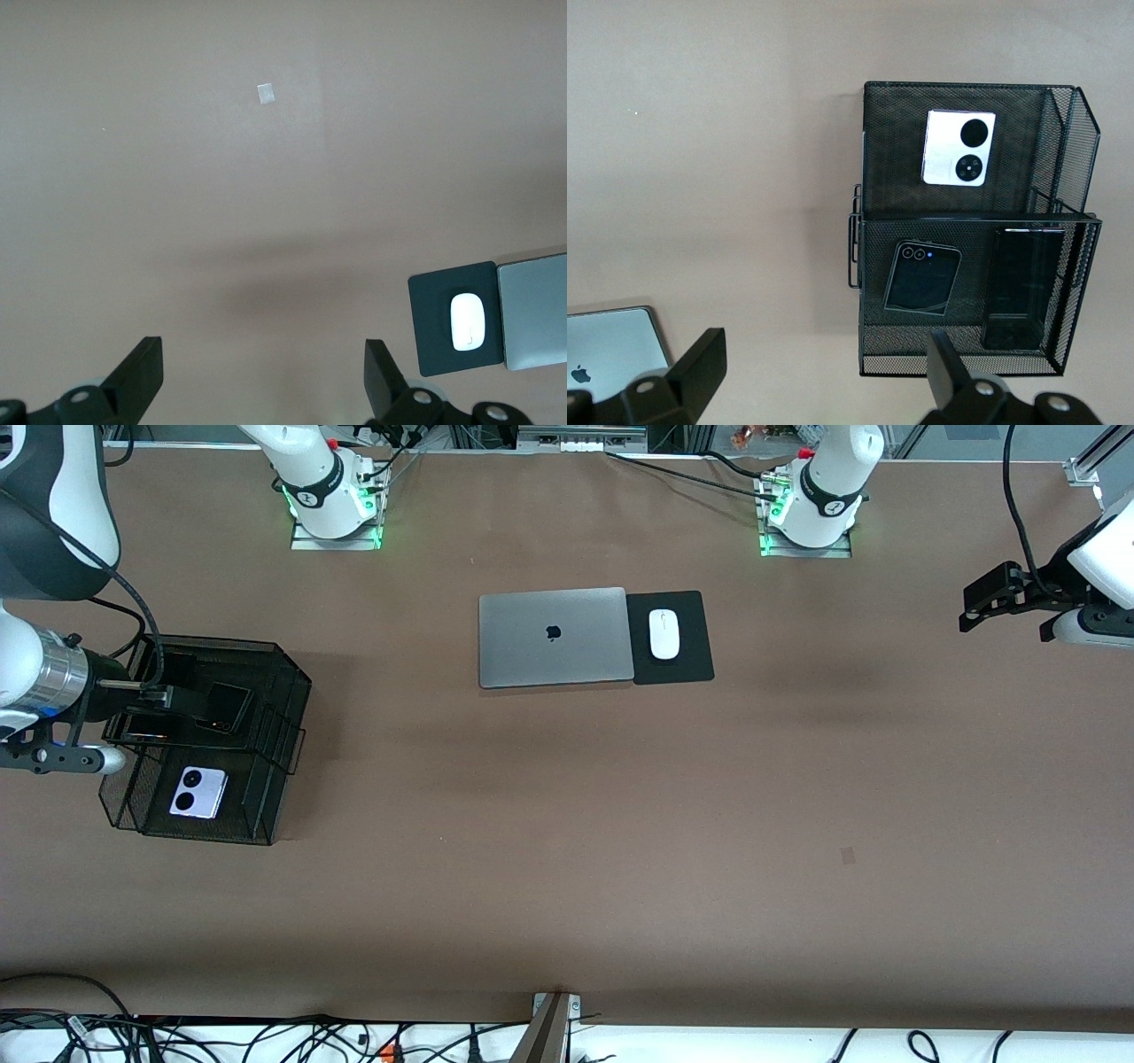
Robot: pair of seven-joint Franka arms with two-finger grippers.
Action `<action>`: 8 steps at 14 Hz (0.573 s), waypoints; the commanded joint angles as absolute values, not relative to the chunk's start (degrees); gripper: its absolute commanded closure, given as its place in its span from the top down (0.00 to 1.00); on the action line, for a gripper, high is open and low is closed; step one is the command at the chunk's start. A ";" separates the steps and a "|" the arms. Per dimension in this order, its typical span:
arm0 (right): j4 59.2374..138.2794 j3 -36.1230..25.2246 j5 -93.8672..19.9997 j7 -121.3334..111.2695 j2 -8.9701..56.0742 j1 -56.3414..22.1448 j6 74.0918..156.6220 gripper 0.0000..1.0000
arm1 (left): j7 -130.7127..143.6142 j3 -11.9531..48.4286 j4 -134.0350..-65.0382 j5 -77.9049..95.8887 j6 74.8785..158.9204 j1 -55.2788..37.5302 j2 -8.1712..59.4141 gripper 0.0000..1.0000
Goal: Place phones with both arms
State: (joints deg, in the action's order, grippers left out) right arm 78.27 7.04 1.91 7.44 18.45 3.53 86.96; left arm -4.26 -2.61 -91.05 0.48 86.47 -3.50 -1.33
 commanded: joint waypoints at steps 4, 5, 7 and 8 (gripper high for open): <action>78.58 6.68 0.79 7.12 17.40 3.52 86.66 1.00 | -5.10 -2.64 -89.82 1.05 86.84 -3.16 -0.62 1.00; 78.57 6.51 0.88 7.03 17.32 3.52 86.57 1.00 | -5.10 -2.64 -89.82 1.05 86.84 -3.16 -0.62 1.00; 78.66 6.33 0.88 7.03 17.31 3.60 87.44 1.00 | -5.10 -2.64 -89.82 1.05 86.84 -3.16 -0.62 1.00; 78.92 6.42 0.88 7.12 17.05 3.60 87.71 1.00 | -5.10 -2.64 -89.82 1.05 86.84 -3.16 -0.62 1.00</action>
